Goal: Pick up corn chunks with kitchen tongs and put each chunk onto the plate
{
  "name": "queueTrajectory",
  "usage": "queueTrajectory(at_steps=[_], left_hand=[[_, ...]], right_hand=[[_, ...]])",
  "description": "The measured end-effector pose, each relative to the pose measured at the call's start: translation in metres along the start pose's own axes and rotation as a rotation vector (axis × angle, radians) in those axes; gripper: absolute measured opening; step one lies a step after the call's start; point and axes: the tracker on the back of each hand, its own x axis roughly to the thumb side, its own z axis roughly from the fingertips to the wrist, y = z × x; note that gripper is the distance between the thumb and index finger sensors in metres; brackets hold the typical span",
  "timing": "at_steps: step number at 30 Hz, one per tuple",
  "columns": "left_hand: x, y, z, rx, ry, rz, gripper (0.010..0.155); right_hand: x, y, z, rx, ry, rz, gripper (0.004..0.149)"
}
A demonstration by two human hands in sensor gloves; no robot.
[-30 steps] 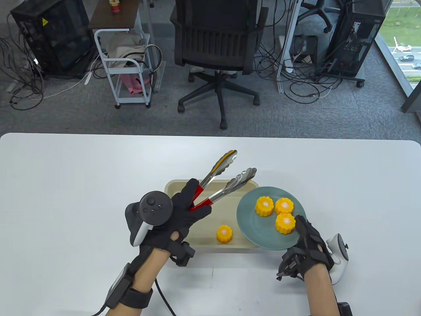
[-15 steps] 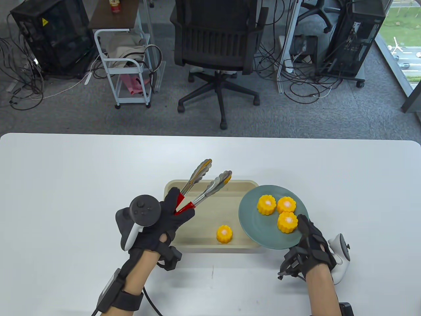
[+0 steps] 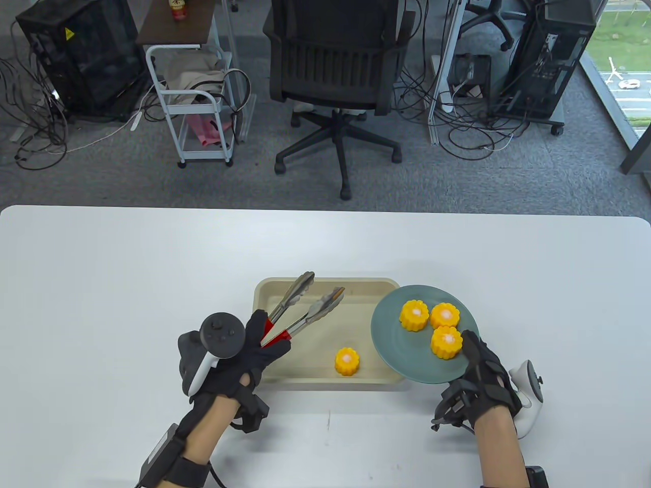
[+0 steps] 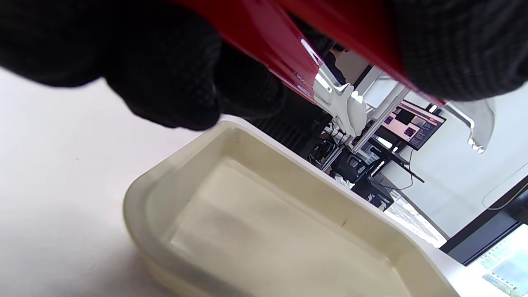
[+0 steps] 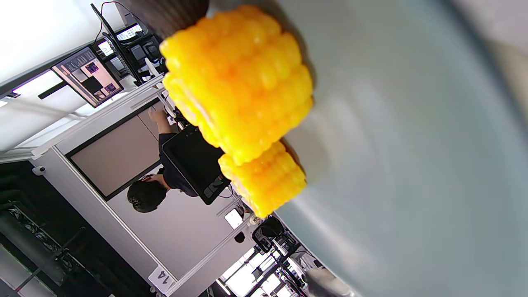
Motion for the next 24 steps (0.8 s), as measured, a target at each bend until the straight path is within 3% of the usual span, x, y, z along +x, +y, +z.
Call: queueTrajectory(at_steps=[11,24], left_hand=[[0.015,-0.029,0.012,-0.106,-0.027,-0.171,0.086],[0.042,-0.053,0.021,-0.049,-0.048,-0.446,0.081]], right_hand=[[0.001,0.0,0.0,0.01,-0.011,-0.005,0.053],[0.001,0.001,0.0,0.014,-0.007,0.004,0.053]])
